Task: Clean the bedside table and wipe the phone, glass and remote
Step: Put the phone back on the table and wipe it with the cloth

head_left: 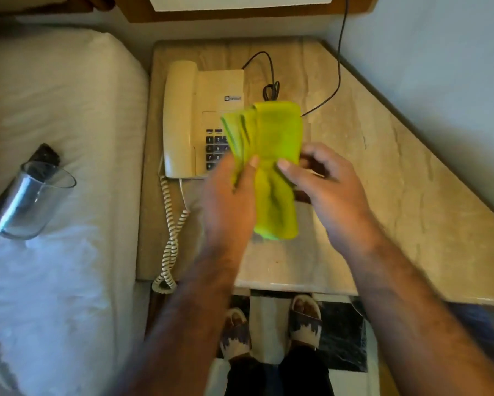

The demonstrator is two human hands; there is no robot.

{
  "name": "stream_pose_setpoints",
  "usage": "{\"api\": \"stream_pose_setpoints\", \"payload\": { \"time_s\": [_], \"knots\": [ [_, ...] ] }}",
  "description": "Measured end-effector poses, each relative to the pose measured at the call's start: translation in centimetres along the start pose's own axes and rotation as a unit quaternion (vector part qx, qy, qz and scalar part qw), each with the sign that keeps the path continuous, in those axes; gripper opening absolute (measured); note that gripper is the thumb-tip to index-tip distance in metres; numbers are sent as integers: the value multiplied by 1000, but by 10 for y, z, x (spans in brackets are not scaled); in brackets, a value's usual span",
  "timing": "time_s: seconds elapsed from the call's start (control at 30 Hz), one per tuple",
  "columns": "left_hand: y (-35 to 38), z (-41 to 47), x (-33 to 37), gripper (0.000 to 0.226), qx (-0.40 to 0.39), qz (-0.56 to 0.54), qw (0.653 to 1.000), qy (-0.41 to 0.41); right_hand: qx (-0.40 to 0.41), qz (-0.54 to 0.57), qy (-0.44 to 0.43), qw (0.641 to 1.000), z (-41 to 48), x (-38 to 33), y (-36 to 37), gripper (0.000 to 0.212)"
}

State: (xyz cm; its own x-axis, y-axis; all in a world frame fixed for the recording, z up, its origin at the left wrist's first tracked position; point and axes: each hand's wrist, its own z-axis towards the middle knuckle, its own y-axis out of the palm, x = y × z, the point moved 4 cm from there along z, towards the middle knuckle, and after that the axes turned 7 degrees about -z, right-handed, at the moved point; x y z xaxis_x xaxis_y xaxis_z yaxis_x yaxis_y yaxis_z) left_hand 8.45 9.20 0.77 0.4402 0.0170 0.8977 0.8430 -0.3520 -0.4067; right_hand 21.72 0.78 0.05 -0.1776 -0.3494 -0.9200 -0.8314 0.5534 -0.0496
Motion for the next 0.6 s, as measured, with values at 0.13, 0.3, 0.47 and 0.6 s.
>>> {"api": "stream_pose_setpoints", "payload": {
  "time_s": [0.13, 0.3, 0.47, 0.6],
  "knots": [
    [-68, 62, 8, 40, 65, 44, 994, 78, -52, 50, -42, 996, 39, -22, 49, 29],
    [-96, 126, -29, 52, 38, 178, 983, 17, -55, -376, -175, 908, 76, 8, 65, 73],
    [-94, 116, -39, 86, 66, 205, 974, 71, -68, -512, -262, 815, 89, 42, 68, 112],
    [-69, 94, -45, 99, -7, 337, 934, 120, -42, -537, -293, 790, 92, 53, 69, 119]
  ]
}}
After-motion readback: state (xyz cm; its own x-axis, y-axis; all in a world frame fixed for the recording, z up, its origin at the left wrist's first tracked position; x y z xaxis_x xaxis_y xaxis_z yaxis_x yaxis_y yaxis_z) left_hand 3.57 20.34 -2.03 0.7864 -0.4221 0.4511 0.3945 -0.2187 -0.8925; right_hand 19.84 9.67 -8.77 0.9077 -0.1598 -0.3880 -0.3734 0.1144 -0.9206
